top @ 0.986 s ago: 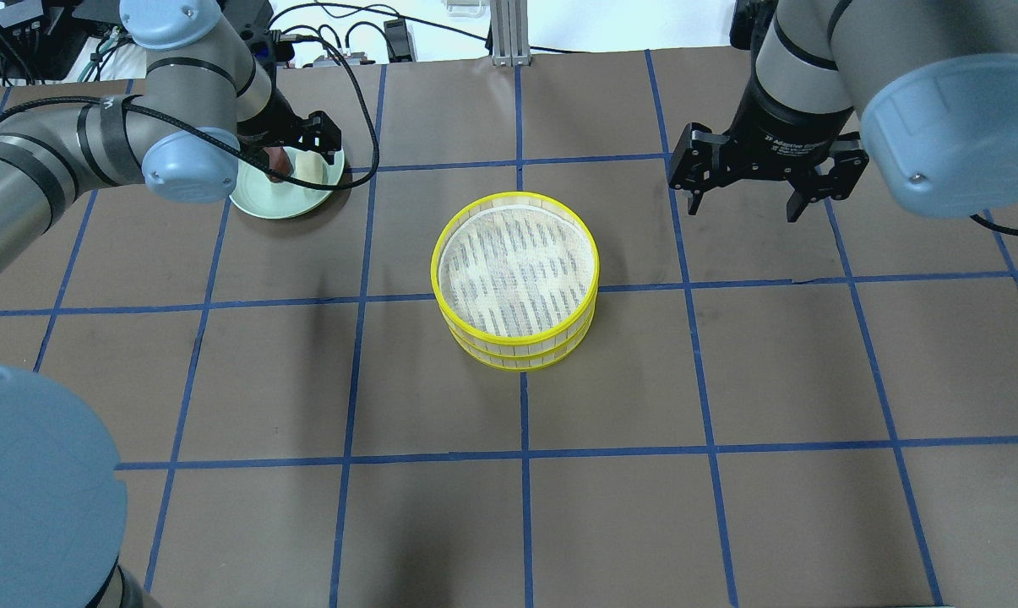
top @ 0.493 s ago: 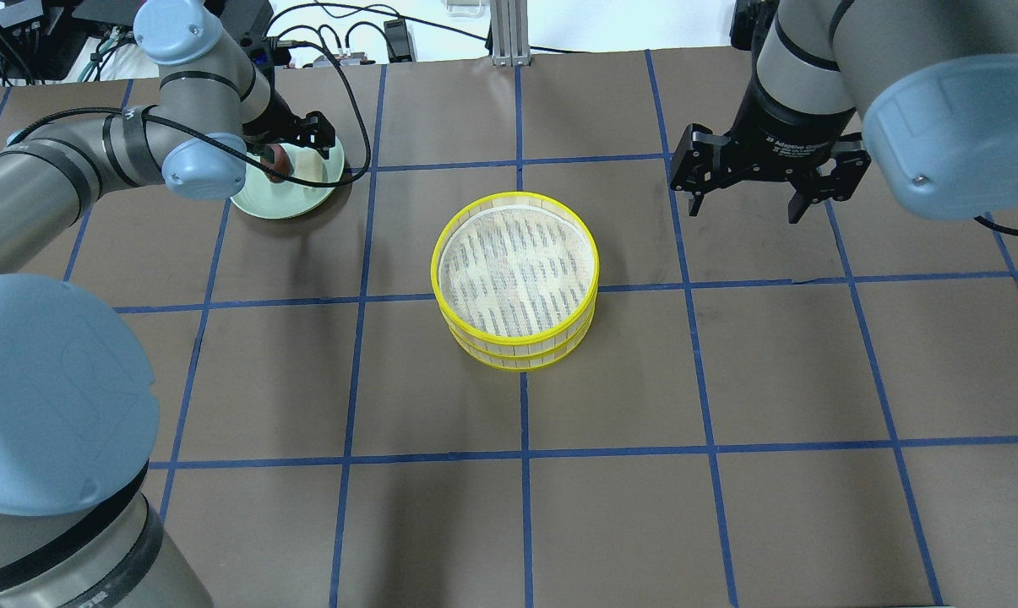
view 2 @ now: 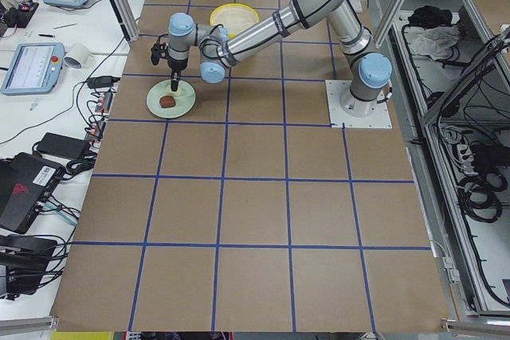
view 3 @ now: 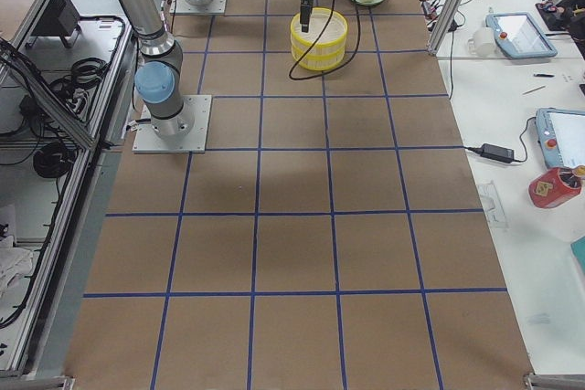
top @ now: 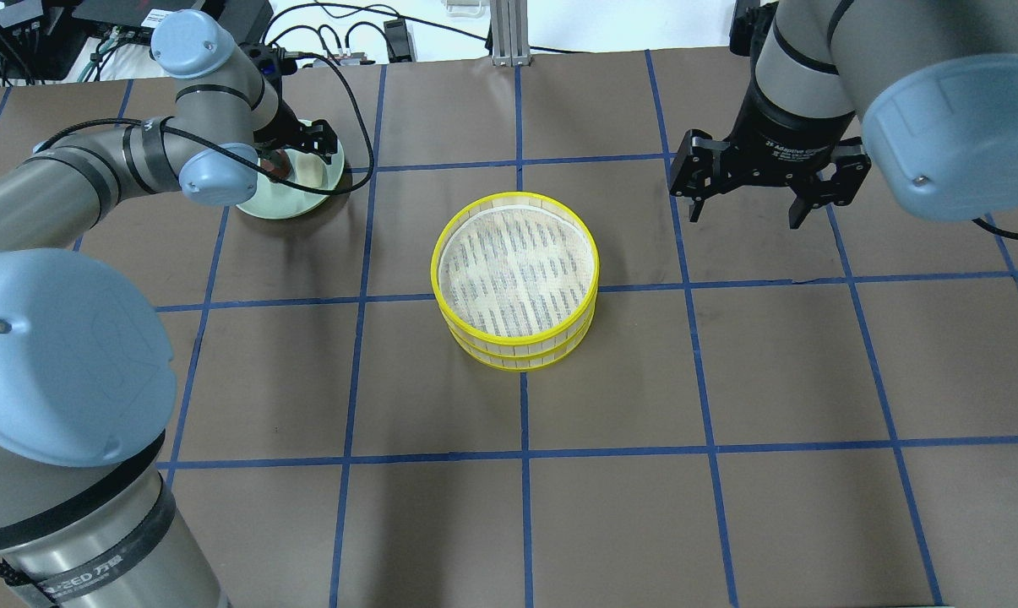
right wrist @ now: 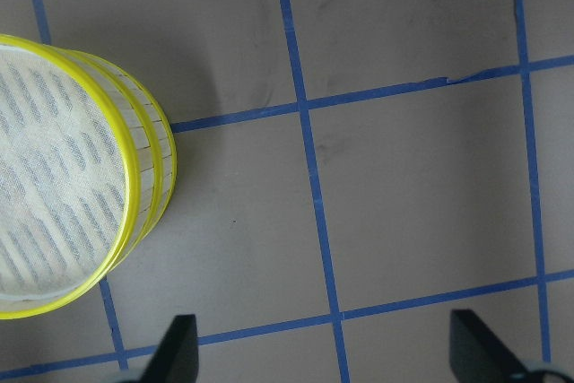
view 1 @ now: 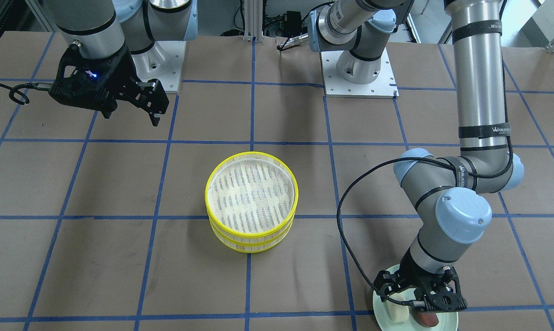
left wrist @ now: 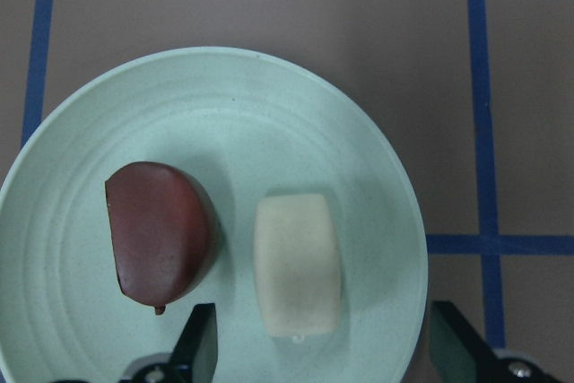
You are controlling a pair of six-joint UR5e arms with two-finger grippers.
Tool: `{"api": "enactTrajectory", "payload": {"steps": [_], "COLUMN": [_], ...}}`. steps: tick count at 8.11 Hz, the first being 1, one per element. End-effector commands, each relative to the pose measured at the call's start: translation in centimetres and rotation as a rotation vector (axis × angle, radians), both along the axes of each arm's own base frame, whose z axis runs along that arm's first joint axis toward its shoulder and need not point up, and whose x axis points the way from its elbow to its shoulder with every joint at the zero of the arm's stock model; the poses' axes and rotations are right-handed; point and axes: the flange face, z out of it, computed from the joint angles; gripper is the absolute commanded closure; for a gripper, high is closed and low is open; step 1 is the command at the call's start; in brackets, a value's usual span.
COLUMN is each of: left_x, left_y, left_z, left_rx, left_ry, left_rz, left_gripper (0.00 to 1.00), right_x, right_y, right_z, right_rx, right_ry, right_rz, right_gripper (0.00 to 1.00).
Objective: Place buns in different layers of steamer
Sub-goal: 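Grasp the white bun with the left gripper while the right grips the top steamer rim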
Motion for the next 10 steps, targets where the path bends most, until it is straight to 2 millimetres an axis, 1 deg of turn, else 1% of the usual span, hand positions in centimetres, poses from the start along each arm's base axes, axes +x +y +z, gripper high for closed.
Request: {"api": "enactTrajectory", "payload": {"steps": [1, 2, 3, 4, 5, 6, 7, 8, 9, 10], "left_x": [0.2, 0.1, 0.1, 0.1, 0.1, 0.1, 0.1, 0.1, 0.1, 0.4], "left_y": [-0.5, -0.5, -0.5, -0.6, -0.6, -0.6, -0.6, -0.6, -0.6, -0.8], "left_z": [-1.1, -1.3, -1.7, -1.7, -1.7, -1.7, -1.7, -1.7, -2.0, -2.4], "left_rx": [-0.002, 0.001, 0.005, 0.005, 0.005, 0.005, 0.005, 0.005, 0.008, 0.012], "left_ry": [-0.004, -0.001, 0.0, 0.003, 0.005, 0.005, 0.005, 0.003, 0.004, 0.004], "left_rz": [0.002, 0.002, 0.003, 0.004, 0.003, 0.003, 0.003, 0.004, 0.004, 0.007], "left_gripper": [0.16, 0.16, 0.16, 0.19, 0.25, 0.31, 0.38, 0.38, 0.38, 0.38], "right_x": [0.2, 0.4, 1.5, 4.5, 8.4, 11.9, 13.3, 14.1, 14.7, 14.5], "right_y": [0.3, 0.1, -0.3, -1.4, -2.7, -3.3, -4.0, -4.5, -4.7, -5.3], "right_z": [-0.3, -0.6, -2.0, -4.2, -7.0, -9.8, -11.8, -14.0, -15.3, -17.1], "right_rx": [0.026, 0.027, 0.049, 0.059, 0.027, 0.023, 0.02, 0.03, 0.037, 0.058], "right_ry": [0.0, -0.01, -0.035, -0.054, -0.048, -0.048, -0.05, -0.046, -0.041, -0.006], "right_rz": [0.005, -0.01, -0.107, -0.133, -0.082, -0.038, -0.009, 0.011, 0.041, 0.137], "right_gripper": [0.0, 0.0, 0.0, 0.0, 0.0, 0.0, 0.0, 0.0, 0.0, 0.0]}}
